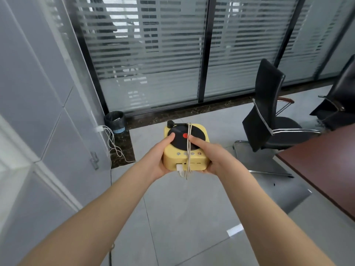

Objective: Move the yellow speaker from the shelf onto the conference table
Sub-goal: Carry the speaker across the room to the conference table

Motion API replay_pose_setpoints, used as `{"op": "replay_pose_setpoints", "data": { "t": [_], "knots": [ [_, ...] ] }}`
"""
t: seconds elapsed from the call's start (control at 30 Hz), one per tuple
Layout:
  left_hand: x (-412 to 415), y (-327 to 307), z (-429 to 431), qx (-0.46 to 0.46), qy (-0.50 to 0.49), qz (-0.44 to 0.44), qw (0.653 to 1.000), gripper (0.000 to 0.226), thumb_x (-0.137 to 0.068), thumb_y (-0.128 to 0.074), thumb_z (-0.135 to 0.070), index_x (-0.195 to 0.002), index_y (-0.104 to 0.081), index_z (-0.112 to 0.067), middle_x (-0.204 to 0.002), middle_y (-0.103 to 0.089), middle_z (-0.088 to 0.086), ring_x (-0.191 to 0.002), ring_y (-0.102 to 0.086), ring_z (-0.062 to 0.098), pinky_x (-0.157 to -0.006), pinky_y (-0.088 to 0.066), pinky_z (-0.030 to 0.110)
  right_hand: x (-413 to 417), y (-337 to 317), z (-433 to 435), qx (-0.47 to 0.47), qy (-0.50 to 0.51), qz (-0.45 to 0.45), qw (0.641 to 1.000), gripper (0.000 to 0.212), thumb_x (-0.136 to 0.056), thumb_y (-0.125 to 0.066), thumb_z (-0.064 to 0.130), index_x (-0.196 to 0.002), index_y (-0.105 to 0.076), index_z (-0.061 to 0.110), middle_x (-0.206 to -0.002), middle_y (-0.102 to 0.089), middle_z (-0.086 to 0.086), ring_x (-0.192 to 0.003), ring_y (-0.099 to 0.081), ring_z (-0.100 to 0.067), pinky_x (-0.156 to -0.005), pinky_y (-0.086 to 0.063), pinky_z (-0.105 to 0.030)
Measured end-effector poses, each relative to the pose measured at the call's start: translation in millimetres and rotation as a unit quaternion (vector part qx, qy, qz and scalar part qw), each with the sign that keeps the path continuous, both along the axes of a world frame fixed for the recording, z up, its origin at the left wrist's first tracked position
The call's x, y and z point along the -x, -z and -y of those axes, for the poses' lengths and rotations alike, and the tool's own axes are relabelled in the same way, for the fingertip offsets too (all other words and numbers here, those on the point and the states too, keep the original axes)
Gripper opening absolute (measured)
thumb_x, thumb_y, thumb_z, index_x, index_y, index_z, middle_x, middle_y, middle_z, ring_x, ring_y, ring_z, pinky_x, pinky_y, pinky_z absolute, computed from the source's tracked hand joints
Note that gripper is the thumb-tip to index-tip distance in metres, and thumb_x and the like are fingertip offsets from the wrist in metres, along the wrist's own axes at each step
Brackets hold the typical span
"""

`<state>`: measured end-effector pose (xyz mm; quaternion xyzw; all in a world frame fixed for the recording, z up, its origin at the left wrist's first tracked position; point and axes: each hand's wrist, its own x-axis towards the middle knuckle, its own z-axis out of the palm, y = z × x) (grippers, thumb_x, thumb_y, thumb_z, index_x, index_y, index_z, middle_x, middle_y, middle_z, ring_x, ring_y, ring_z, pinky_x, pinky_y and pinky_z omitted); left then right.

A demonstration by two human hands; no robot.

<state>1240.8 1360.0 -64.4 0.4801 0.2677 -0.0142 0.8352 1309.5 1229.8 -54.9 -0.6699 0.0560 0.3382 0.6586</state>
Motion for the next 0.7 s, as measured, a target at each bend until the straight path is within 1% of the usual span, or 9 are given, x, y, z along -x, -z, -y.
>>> {"op": "replay_pose_setpoints", "data": {
  "t": [0.07, 0.17, 0.27, 0.3, 0.37, 0.47, 0.6, 0.7],
  "knots": [
    [-22, -1, -8, 0.000, 0.000, 0.003, 1.000, 0.029, -0.089, -0.057, -0.040, -0.106, -0.065, -0.017, -0.100, -0.073, 0.007, -0.096, -0.067, 0.028, -0.080, -0.054, 0.043, -24, -1, -9, 0.001, -0.011, 0.003, 1.000, 0.054, -0.066, -0.082, 0.040, -0.106, -0.059, 0.012, -0.087, -0.071, -0.007, -0.082, -0.068, -0.025, -0.079, -0.058, -0.042],
    [-62, -2, -26, 0.006, -0.007, 0.005, 1.000, 0.028, -0.090, -0.055, -0.040, -0.104, -0.064, -0.017, -0.099, -0.072, 0.007, -0.092, -0.067, 0.026, -0.076, -0.054, 0.042, -67, -3, -28, 0.008, -0.017, 0.005, 1.000, 0.051, -0.067, -0.081, 0.041, -0.103, -0.059, 0.013, -0.089, -0.070, -0.007, -0.080, -0.068, -0.023, -0.070, -0.058, -0.038],
    [-98, 0, -47, 0.008, -0.007, -0.006, 1.000, 0.032, -0.089, -0.056, -0.041, -0.109, -0.064, -0.017, -0.102, -0.072, 0.008, -0.095, -0.067, 0.027, -0.081, -0.054, 0.044, -101, -2, -49, 0.013, -0.011, -0.002, 1.000, 0.055, -0.065, -0.082, 0.041, -0.105, -0.058, 0.012, -0.097, -0.070, -0.009, -0.082, -0.068, -0.024, -0.064, -0.057, -0.036],
    [-110, 2, -55, 0.011, -0.005, -0.009, 1.000, 0.032, -0.089, -0.057, -0.041, -0.109, -0.064, -0.017, -0.101, -0.072, 0.008, -0.094, -0.067, 0.027, -0.080, -0.054, 0.044, -112, 0, -57, 0.015, -0.011, -0.004, 1.000, 0.057, -0.065, -0.082, 0.041, -0.107, -0.057, 0.012, -0.099, -0.070, -0.009, -0.083, -0.068, -0.024, -0.063, -0.056, -0.036],
    [-135, 6, -72, 0.016, -0.006, -0.011, 1.000, 0.032, -0.089, -0.056, -0.041, -0.108, -0.064, -0.017, -0.099, -0.072, 0.007, -0.091, -0.068, 0.027, -0.076, -0.055, 0.042, -135, 2, -74, 0.020, -0.005, -0.007, 1.000, 0.061, -0.064, -0.083, 0.041, -0.110, -0.055, 0.012, -0.103, -0.069, -0.010, -0.086, -0.068, -0.026, -0.065, -0.057, -0.037],
    [-170, 11, -98, 0.012, 0.004, -0.007, 1.000, 0.031, -0.089, -0.056, -0.041, -0.106, -0.065, -0.017, -0.096, -0.073, 0.007, -0.091, -0.068, 0.026, -0.075, -0.054, 0.041, -169, 5, -98, 0.025, 0.004, -0.009, 1.000, 0.061, -0.064, -0.083, 0.041, -0.109, -0.056, 0.011, -0.104, -0.069, -0.010, -0.088, -0.068, -0.027, -0.069, -0.058, -0.039],
    [-233, 12, -146, 0.010, 0.021, -0.007, 1.000, 0.026, -0.088, -0.058, -0.040, -0.099, -0.066, -0.017, -0.079, -0.076, 0.004, -0.084, -0.068, 0.025, -0.072, -0.055, 0.040, -224, 7, -142, 0.025, 0.019, -0.006, 0.999, 0.055, -0.065, -0.082, 0.042, -0.103, -0.056, 0.012, -0.096, -0.069, -0.009, -0.080, -0.067, -0.024, -0.062, -0.056, -0.036],
    [-274, 9, -178, 0.015, 0.040, -0.006, 0.999, 0.025, -0.088, -0.059, -0.039, -0.098, -0.066, -0.017, -0.077, -0.077, 0.004, -0.085, -0.069, 0.025, -0.074, -0.055, 0.041, -261, 2, -172, 0.023, 0.039, -0.010, 0.999, 0.054, -0.066, -0.082, 0.040, -0.103, -0.055, 0.012, -0.095, -0.069, -0.009, -0.078, -0.067, -0.023, -0.060, -0.055, -0.035]
  ]
}}
